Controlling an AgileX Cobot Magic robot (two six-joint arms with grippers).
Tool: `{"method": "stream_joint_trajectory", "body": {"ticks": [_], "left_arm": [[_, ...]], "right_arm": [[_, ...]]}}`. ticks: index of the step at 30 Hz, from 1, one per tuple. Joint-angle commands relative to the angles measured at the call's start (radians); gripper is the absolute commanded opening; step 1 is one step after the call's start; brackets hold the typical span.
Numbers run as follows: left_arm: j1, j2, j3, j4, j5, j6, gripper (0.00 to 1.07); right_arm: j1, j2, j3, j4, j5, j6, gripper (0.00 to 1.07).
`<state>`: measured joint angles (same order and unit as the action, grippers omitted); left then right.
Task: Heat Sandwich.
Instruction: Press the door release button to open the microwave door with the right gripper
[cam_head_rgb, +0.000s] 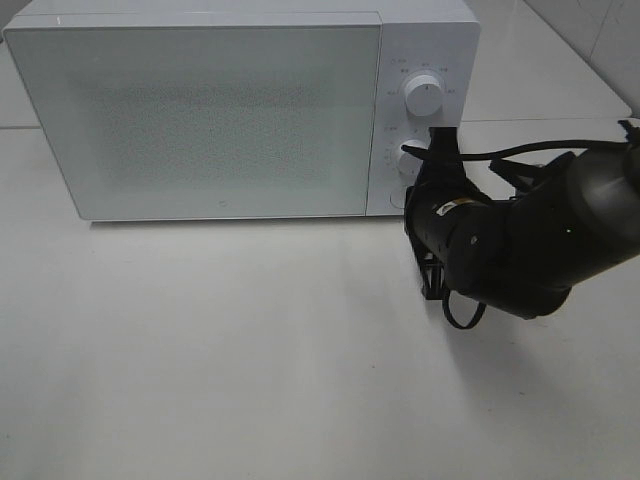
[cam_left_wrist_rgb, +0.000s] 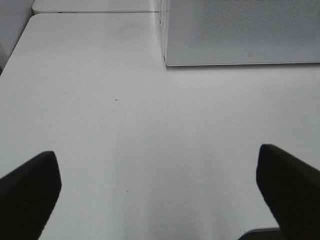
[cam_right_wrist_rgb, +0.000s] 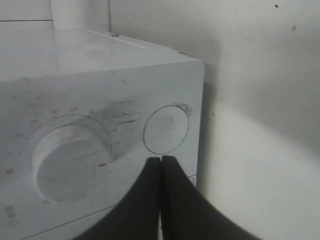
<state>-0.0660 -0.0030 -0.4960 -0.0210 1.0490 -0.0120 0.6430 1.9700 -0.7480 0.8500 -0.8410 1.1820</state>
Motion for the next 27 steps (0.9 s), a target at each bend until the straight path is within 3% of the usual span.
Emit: {"method": "stream_joint_trajectory", "body": {"ticks": [1,14,27], "left_arm": [[0.003,-0.02,0.003,-0.004,-0.013,-0.001,1.01],[0.003,-0.02,0.003,-0.003,-0.013,-0.001,1.01],[0.003,-0.019,0.003,-0.003,-0.013,-0.001,1.01]], "right_arm": [[-0.012,0.03,-0.034,-0.026,0.018,0.004,0.0],[-0.026,0.105,-0.124,-0.039,0.034,0.005,0.0],[-0.06,0.117,-0.136,-0.03,0.009,0.009,0.0]]}}
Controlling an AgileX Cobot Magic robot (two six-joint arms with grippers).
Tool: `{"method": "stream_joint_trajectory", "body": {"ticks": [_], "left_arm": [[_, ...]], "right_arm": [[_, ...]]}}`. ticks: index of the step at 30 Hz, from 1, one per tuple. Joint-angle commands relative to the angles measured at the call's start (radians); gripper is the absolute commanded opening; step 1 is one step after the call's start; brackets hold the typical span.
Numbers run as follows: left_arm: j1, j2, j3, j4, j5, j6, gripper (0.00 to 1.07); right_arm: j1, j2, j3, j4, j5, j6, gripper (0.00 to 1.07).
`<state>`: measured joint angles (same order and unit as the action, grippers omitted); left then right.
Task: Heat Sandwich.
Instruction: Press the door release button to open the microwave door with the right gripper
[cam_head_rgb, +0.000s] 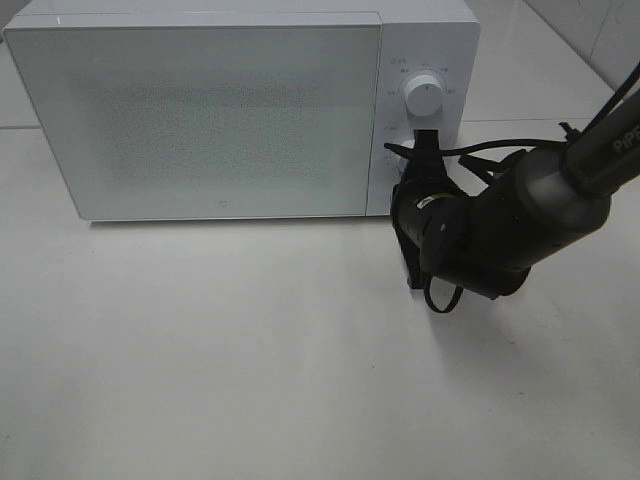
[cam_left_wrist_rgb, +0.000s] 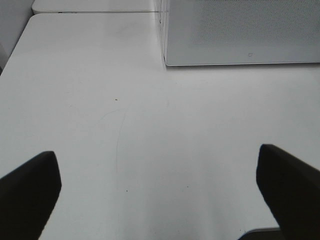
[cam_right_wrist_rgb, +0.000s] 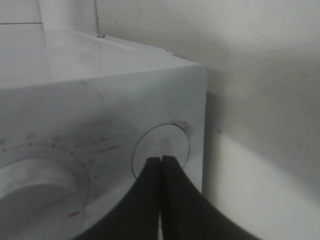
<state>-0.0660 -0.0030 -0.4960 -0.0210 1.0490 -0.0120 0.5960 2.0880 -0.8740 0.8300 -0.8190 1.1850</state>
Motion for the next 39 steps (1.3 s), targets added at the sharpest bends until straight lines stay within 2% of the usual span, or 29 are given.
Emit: {"method": "stream_joint_trajectory", "body": {"ticks": [1,10,17,29,34,39], "left_arm": [[0.003,-0.019,0.003,-0.003,-0.013,-0.001,1.01],[0.003,-0.019,0.003,-0.003,-0.013,-0.001,1.01],[0.003,-0.019,0.003,-0.003,-0.013,-0.001,1.01],[0.003,-0.019,0.003,-0.003,-0.013,-0.001,1.01],[0.003,-0.019,0.003,-0.003,-0.013,-0.001,1.01],[0.003,-0.018,0.003,-0.003,-0.013,-0.001,1.01]], "right_arm": [[-0.014,-0.001,-0.013,-0.012,-0.011,0.01,0.0],[-0.014,0.027,-0.056,-0.035,-0.031,0.031,0.0],[-0.014,0.048,-0.068,-0.038,-0.144,0.05,0.0],[-0.014,0.079,-0.127,-0.042,-0.211,0.057,0.0],[-0.028,0.091,-0.144,-0.042,-0.277,0.057,0.0],[-0.068,0.122,-0.204,-0.066,-0.286,0.05,0.0]]}}
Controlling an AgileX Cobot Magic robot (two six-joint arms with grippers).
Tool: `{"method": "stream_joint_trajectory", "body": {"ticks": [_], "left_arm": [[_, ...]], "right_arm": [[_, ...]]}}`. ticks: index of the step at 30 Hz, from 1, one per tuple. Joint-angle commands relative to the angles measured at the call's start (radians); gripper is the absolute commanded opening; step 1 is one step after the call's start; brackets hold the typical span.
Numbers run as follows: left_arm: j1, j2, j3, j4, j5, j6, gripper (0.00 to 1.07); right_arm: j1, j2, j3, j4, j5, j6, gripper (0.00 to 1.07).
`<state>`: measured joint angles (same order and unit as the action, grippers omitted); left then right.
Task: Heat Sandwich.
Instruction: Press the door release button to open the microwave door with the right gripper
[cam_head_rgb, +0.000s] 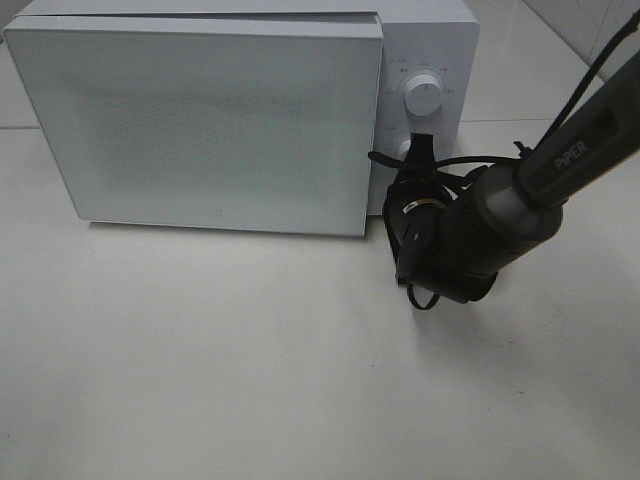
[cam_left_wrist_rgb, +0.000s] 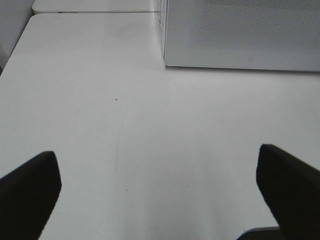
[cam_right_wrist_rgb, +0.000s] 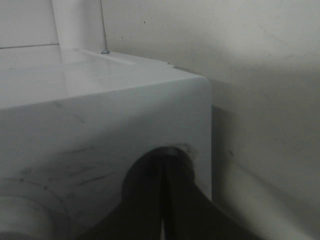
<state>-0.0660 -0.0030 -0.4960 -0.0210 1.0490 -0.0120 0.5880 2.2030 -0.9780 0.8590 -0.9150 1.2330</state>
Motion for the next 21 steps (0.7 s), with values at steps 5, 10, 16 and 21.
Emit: {"method": "stream_joint_trajectory", "body": {"ticks": [5,10,16,21], "left_arm": [[0.003,-0.018,0.003,-0.003,-0.013,-0.001,1.01],[0.003,-0.018,0.003,-0.003,-0.013,-0.001,1.01],[0.003,-0.018,0.003,-0.003,-0.013,-0.001,1.01],[0.003,-0.018,0.003,-0.003,-0.013,-0.001,1.01]], "right_arm": [[-0.064,0.011,-0.115,-0.098,-0.152,-0.009,0.0],[-0.064,0.011,-0.115,-0.093,-0.12,-0.009,0.0],[-0.064,0.008,-0.113,-0.09,-0.064,-0.01,0.0],[-0.061,0.008,-0.1,-0.084,-0.017,-0.009,0.0]]}}
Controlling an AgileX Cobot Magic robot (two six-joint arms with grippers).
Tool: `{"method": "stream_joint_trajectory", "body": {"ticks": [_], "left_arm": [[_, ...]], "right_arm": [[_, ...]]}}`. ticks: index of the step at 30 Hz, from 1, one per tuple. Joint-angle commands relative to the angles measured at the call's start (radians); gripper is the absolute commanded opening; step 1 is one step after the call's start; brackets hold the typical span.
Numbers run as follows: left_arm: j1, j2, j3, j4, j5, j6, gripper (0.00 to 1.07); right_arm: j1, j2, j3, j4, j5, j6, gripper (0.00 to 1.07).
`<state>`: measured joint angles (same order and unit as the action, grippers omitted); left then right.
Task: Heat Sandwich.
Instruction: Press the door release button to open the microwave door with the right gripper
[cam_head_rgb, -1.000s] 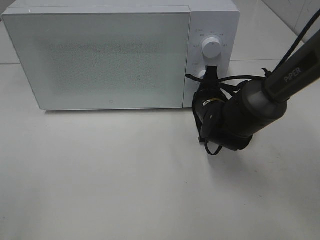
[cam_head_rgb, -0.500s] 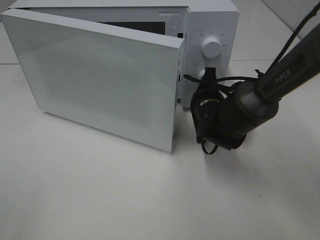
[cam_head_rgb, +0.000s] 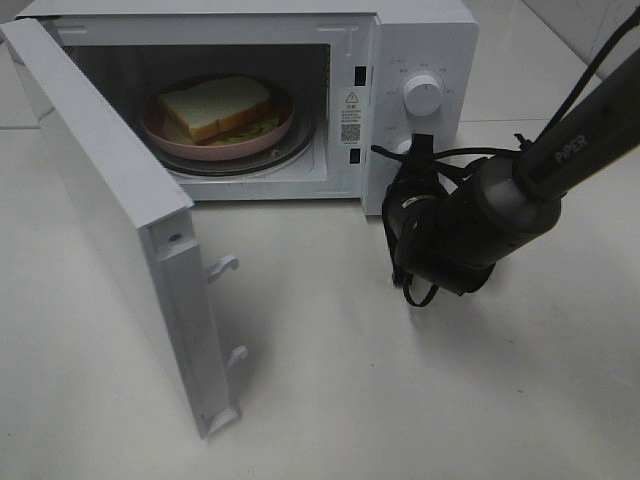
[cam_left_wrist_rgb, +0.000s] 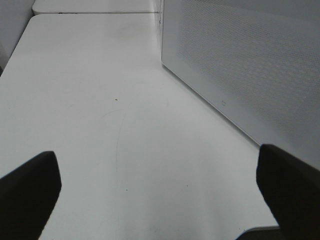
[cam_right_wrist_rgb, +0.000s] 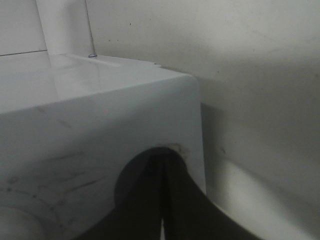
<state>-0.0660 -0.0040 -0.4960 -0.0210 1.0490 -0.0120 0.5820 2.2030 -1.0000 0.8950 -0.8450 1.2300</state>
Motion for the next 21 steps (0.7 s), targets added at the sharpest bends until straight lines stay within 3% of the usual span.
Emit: {"method": "stream_joint_trajectory", "body": {"ticks": [1,21], "left_arm": [[0.003,-0.017,0.003,-0.003,-0.013,-0.001,1.01],[0.003,-0.017,0.003,-0.003,-0.013,-0.001,1.01]], "right_arm": [[-0.055,0.008,-0.078,-0.12,-0.087,-0.006,0.0],[-0.043,-0.156,0.117,-0.098,0.101,-0.037,0.0]]}}
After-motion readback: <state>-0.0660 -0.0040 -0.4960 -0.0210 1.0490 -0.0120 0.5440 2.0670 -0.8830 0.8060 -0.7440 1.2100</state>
